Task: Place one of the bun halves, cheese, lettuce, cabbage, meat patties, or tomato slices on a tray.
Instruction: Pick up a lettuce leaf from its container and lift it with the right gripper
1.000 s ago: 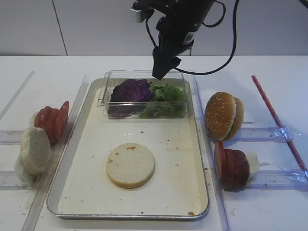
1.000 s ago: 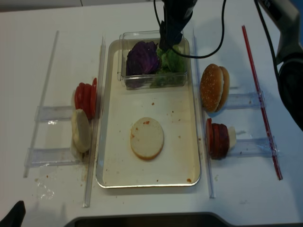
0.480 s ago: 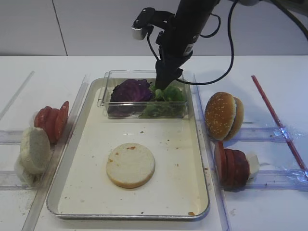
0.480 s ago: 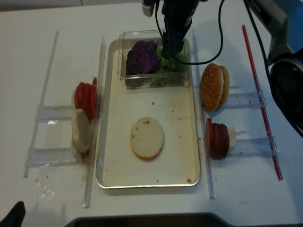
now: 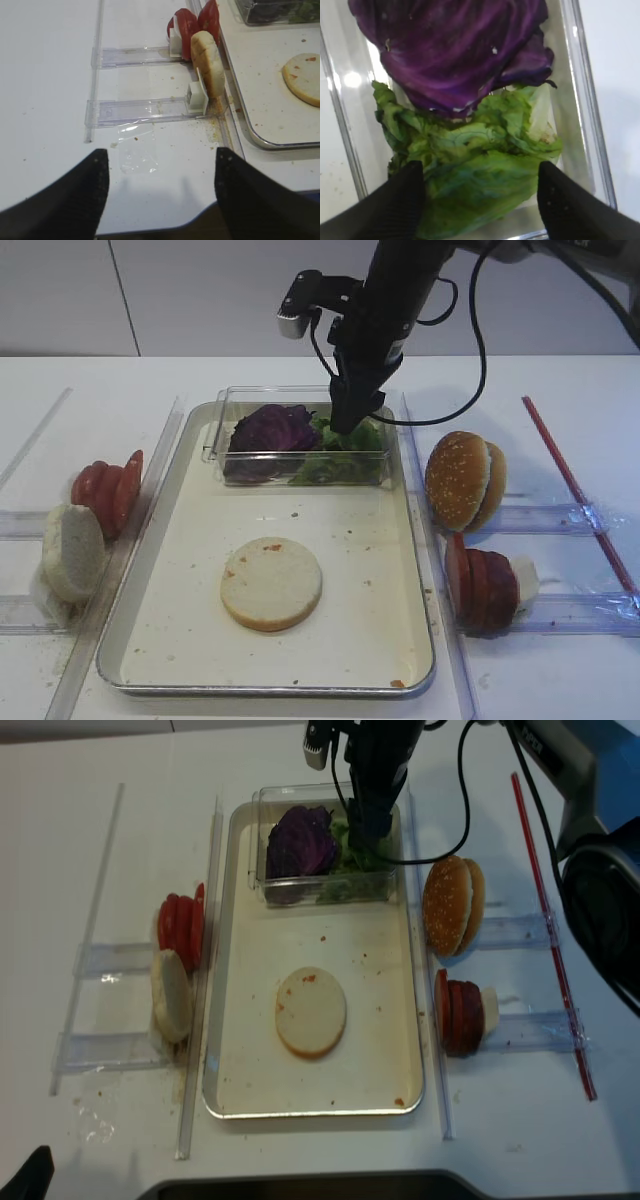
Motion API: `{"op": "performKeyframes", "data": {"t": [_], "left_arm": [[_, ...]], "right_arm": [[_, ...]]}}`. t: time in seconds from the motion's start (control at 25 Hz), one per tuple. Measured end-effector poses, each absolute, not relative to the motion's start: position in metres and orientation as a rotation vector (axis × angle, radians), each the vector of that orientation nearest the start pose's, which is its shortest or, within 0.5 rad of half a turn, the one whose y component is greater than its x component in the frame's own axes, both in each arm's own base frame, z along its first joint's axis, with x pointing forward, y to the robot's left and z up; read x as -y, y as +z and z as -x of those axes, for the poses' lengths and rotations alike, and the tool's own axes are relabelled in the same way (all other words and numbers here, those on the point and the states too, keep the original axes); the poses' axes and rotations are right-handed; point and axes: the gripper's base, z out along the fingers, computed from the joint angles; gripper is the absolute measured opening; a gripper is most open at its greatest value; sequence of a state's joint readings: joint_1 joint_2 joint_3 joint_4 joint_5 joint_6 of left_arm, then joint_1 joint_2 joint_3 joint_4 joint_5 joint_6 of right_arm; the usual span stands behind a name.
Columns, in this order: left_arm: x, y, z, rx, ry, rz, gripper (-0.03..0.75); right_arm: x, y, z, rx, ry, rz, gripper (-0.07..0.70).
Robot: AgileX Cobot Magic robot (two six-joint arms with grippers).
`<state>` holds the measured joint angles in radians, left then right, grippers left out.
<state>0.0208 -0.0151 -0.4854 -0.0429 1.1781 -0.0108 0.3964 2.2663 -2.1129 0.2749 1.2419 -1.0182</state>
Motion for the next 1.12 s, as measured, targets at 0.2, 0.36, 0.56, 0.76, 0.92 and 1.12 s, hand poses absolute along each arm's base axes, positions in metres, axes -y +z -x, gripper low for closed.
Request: {"op": "performKeyframes", "data": {"t": [0.2, 0.36, 0.56, 0.76, 0.92, 1.12], "left_arm": [[0.004, 0.264, 0.011, -2.160, -0.047, 0.029, 0.420], [0.004, 0.264, 0.011, -2.160, -0.047, 0.029, 0.420], [0.004, 0.264, 0.011, -2.160, -0.047, 0.029, 0.420], [0.004, 0.264, 0.011, -2.160, -0.047, 0.029, 0.420], [0.004, 0.264, 0.011, -2.160, -0.047, 0.029, 0.420], [0.004, 0.264, 0.011, -2.160, -0.047, 0.029, 0.420]], "right_arm": [[-0.210, 0.231, -0.440, -2.187, 0.256, 1.762, 0.496], [-0.210, 0.231, -0.440, -2.188, 0.259, 1.759, 0.496], [-0.211, 0.228, -0.441, -2.191, 0.263, 1.762, 0.496], [-0.212, 0.217, -0.443, -2.214, 0.278, 1.766, 0.496], [-0.212, 0.212, -0.444, -2.219, 0.280, 1.767, 0.496], [-0.213, 0.204, -0.445, -2.233, 0.287, 1.774, 0.489]]}}
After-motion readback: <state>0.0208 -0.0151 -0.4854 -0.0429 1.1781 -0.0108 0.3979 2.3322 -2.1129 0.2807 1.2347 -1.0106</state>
